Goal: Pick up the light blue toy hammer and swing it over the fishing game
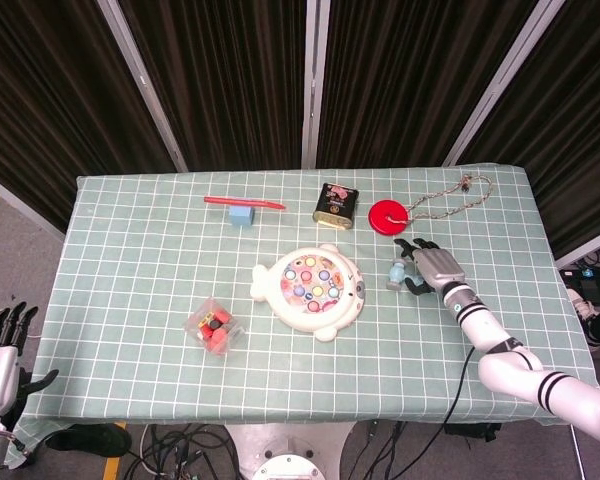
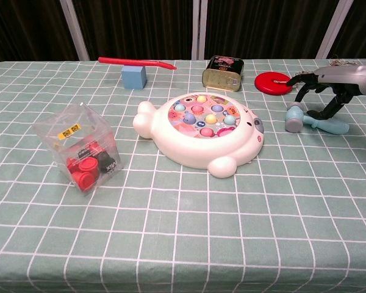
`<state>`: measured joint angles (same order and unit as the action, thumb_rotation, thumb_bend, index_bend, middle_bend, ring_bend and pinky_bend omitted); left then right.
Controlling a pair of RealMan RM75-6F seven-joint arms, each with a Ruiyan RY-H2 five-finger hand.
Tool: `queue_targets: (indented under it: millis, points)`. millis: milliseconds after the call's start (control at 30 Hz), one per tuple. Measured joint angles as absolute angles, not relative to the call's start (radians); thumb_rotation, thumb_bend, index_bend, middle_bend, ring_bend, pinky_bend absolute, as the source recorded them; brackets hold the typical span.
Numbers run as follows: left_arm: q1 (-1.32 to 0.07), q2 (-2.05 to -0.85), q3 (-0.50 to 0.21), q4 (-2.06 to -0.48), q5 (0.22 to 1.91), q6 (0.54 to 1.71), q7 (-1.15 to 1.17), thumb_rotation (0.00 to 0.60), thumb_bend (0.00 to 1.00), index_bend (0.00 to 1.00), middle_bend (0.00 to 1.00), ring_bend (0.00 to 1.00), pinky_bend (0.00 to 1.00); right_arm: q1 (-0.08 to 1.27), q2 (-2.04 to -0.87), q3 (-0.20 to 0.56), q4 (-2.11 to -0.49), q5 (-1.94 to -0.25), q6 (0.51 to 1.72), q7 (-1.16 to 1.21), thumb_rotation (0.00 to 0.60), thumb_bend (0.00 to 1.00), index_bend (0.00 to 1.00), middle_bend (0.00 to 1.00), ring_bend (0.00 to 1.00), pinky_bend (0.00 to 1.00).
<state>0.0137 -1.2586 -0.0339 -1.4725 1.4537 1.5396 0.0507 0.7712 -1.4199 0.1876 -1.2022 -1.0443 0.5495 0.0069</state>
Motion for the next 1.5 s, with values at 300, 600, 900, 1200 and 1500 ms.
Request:
queue_targets:
  millis: [300,600,900,1200,1500]
  points:
    - [0.016,-1.259,-0.034,-1.472,1.451,1.539,0.053,0.6,0.03,0.1,0.03,0.01,0.0,0.749,-1.396,0.185,-1.258,-1.147,0.578,0.108,0.6,0.41,0.0,0.25,0.02,0.1]
    - [0.021,-1.261,-0.032,-1.466,1.451,1.542,0.047,0.6,0.04,0.1,0.03,0.01,0.0,0.691,-1.32,0.141,-1.399,-1.274,0.673,0.159,0.6,0.41,0.0,0.25,0.02,0.1]
    - [0.024,-1.268,-0.031,-1.455,1.455,1.547,0.036,0.6,0.04,0.1,0.03,0.01,0.0,0.62,-1.242,0.076,-1.528,-1.345,0.782,0.132,0.6,0.41,0.0,0.26,0.04,0.1]
    - [0.027,-1.271,-0.031,-1.451,1.457,1.55,0.03,0.6,0.04,0.1,0.03,0.01,0.0,0.542,-1.188,0.015,-1.611,-1.396,0.89,0.08,0.6,0.41,0.0,0.26,0.04,0.1]
    - [0.03,-1.274,-0.03,-1.449,1.461,1.554,0.028,0.6,0.04,0.1,0.03,0.01,0.0,0.458,-1.15,-0.042,-1.674,-1.475,1.01,0.066,0.6,0.41,0.0,0.28,0.05,0.1]
